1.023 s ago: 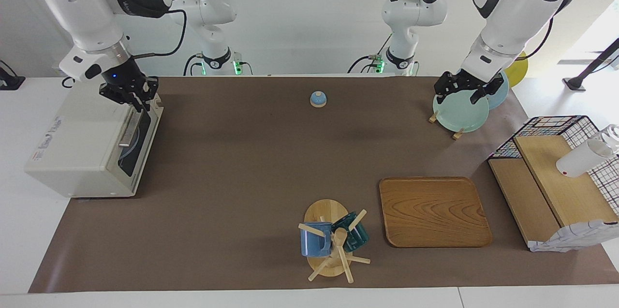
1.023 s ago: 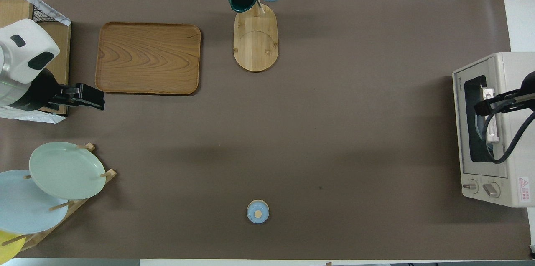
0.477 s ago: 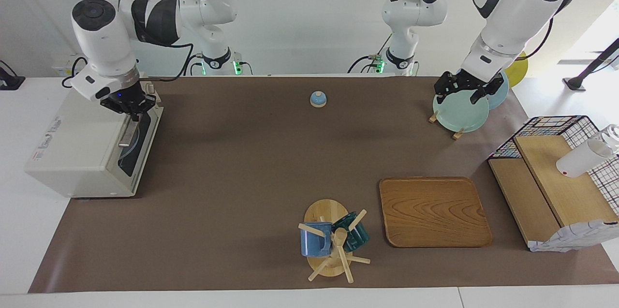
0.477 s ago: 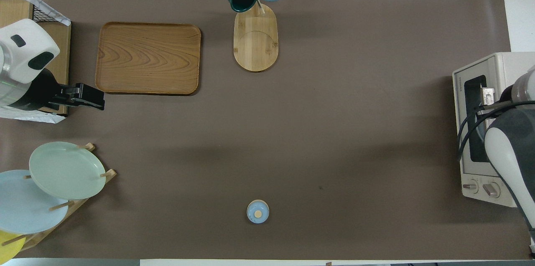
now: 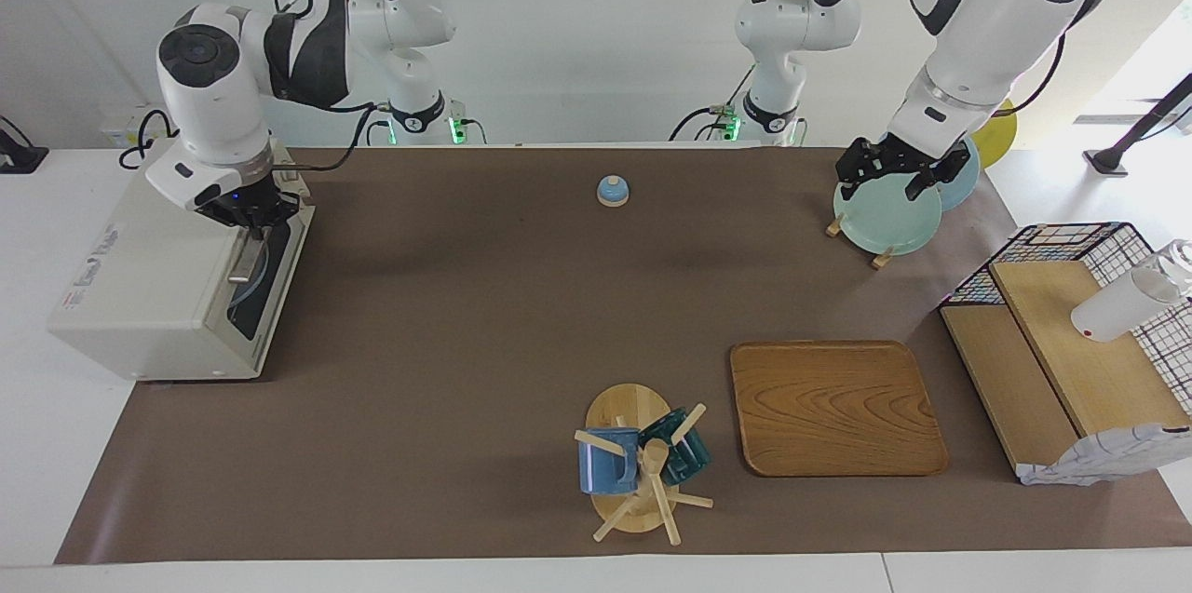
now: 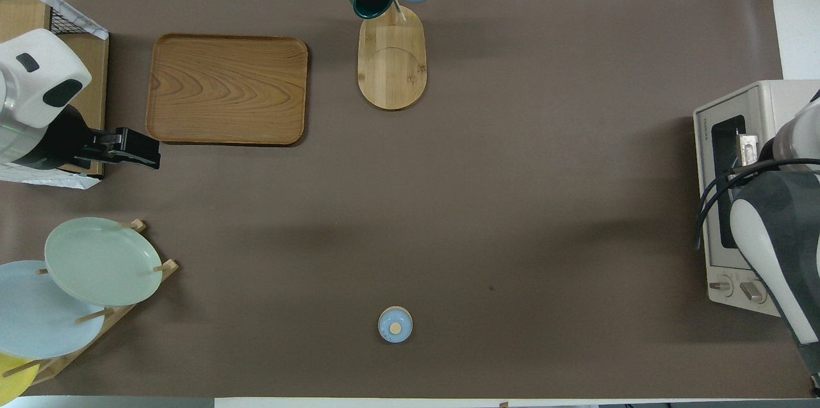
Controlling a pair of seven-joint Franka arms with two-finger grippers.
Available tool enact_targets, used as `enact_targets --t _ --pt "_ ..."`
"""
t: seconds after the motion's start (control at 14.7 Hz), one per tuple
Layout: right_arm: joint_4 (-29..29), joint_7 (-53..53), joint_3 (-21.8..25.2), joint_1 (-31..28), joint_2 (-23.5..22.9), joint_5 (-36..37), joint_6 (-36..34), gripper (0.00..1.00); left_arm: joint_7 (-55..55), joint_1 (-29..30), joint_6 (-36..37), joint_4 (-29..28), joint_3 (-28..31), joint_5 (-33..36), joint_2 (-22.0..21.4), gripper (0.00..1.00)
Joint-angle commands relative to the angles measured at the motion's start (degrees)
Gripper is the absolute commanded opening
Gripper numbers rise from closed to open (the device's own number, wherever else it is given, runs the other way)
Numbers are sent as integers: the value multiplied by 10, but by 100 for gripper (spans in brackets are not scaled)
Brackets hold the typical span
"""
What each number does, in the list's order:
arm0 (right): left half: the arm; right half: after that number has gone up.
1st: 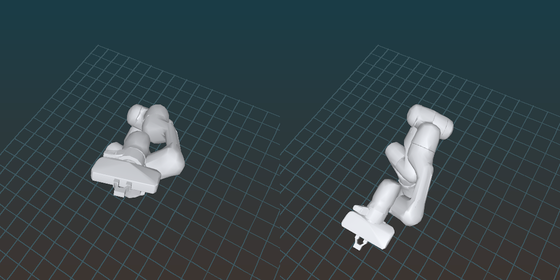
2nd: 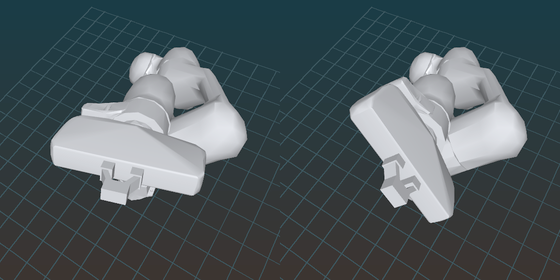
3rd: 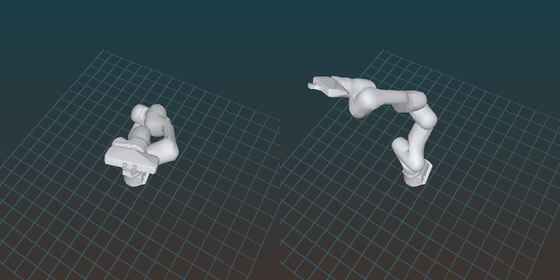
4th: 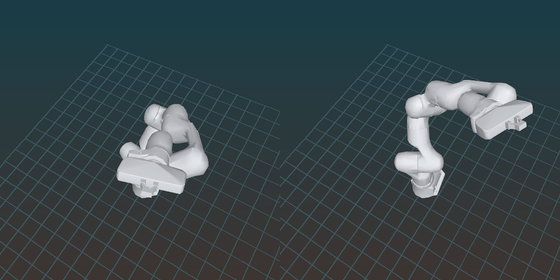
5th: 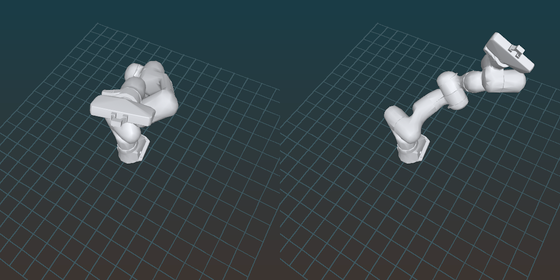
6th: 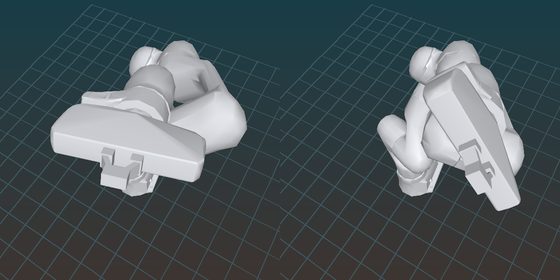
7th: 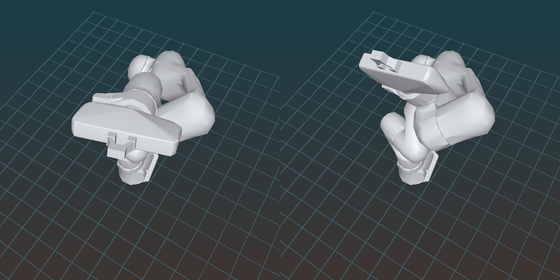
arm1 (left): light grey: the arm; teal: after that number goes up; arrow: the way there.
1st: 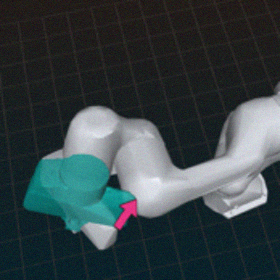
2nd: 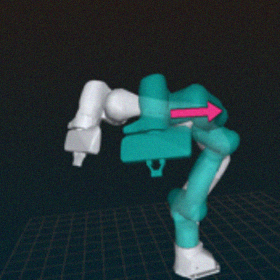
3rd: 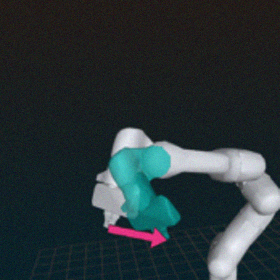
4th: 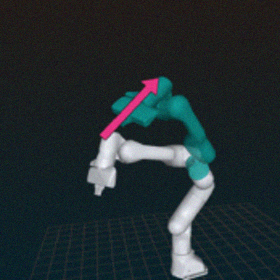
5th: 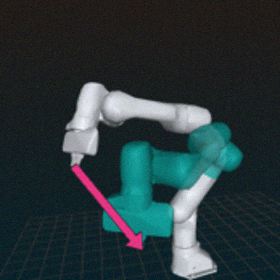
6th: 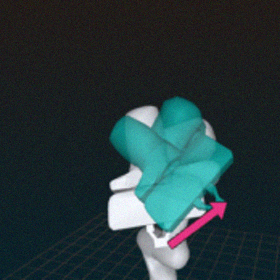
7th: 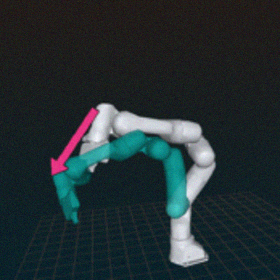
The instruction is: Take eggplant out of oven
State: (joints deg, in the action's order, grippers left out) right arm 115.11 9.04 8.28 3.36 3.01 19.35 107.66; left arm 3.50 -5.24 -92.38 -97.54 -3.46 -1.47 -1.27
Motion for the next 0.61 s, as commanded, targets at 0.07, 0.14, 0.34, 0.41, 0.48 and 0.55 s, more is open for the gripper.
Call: enact_targets --t 0.07,0.14,0.34,0.41,0.48,0.55 --pt "14 23 -2 -8 7 11 11 0 -3 4 -1 -11 -1 -2 -13 100" --pt "21 28 -2 -18 9 10 14 0 -3 4 -1 -11 -1 -2 -13 100" --pt "35 31 -2 -19 10 4 35 0 -3 5 -1 -11 -1 -2 -13 100" --pt "35 32 -2 -19 9 3 38 0 -3 5 -1 -11 -1 -2 -13 100" --pt "39 31 -3 -18 9 3 40 0 -3 5 -1 -11 -1 -2 -13 100" --pt "39 29 -3 -14 9 1 40 0 -3 5 -1 -11 -1 -2 -13 100"
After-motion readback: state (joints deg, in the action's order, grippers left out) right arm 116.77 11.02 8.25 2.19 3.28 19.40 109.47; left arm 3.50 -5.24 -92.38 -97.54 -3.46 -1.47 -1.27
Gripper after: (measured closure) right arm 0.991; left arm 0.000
